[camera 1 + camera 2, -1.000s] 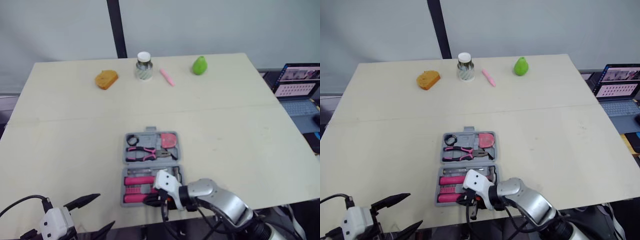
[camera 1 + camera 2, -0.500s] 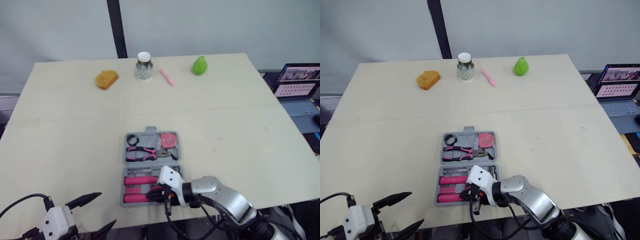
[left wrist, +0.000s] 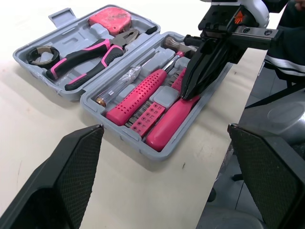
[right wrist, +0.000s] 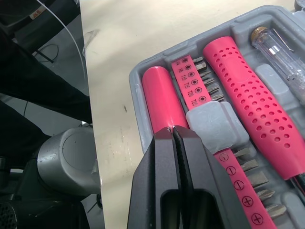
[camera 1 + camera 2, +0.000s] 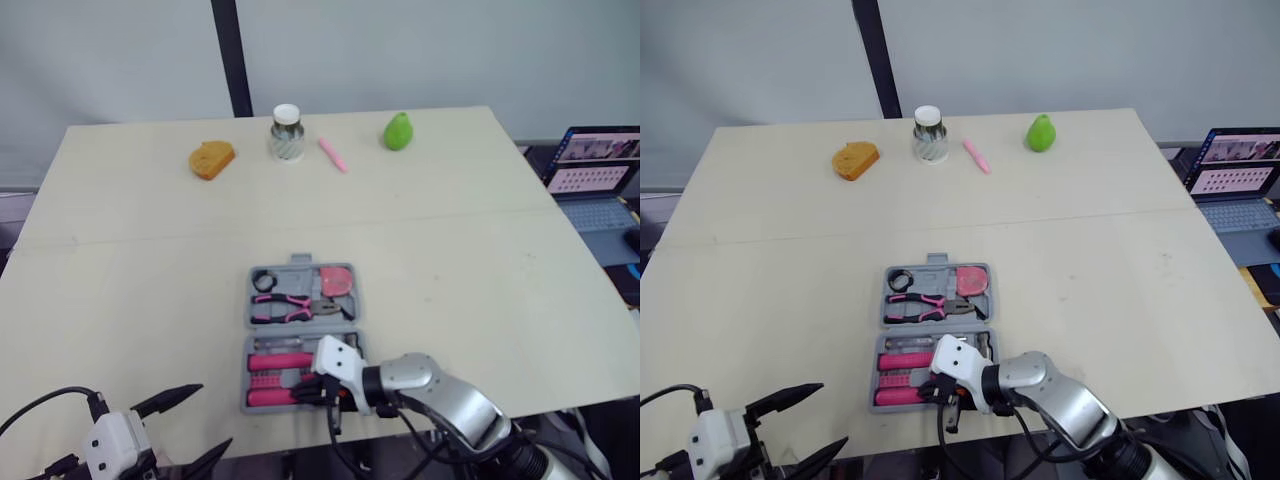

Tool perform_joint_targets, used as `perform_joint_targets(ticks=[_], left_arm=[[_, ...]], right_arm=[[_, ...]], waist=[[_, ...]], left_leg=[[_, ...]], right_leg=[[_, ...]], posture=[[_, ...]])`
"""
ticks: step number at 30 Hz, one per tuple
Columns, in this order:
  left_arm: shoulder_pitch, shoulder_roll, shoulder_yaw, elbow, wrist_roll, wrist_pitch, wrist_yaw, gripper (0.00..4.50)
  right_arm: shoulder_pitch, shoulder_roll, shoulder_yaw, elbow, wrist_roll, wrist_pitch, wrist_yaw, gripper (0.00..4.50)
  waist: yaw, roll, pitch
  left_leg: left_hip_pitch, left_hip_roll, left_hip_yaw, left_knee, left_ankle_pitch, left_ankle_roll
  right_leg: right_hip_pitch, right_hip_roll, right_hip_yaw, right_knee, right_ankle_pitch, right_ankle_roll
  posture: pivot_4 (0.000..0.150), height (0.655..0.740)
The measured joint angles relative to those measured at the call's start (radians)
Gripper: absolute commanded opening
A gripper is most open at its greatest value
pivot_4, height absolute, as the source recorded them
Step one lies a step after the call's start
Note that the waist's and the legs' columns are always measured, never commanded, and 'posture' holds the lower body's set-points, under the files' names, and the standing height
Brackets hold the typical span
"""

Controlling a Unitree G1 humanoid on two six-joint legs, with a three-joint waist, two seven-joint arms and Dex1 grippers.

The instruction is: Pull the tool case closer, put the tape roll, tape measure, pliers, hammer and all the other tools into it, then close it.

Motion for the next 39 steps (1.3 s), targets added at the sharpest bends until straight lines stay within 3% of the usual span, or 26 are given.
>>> perform_joint_targets(ticks=[39], left_arm=[[-0.038, 0.0, -0.02, 0.001, 0.025, 0.01, 0.002, 4.5]], right_arm=[[-0.019, -0.039, 0.072, 0.007, -0.095, -0.067, 0.011, 0.1]], waist=[[0.0, -0.001, -0.009]], left_leg=[[0.003, 0.001, 0.0, 0.0, 0.0, 0.0]], right_leg=[[0.001, 0.0, 0.0, 0.0, -0.001, -0.001]], posture=[[0.15, 0.74]])
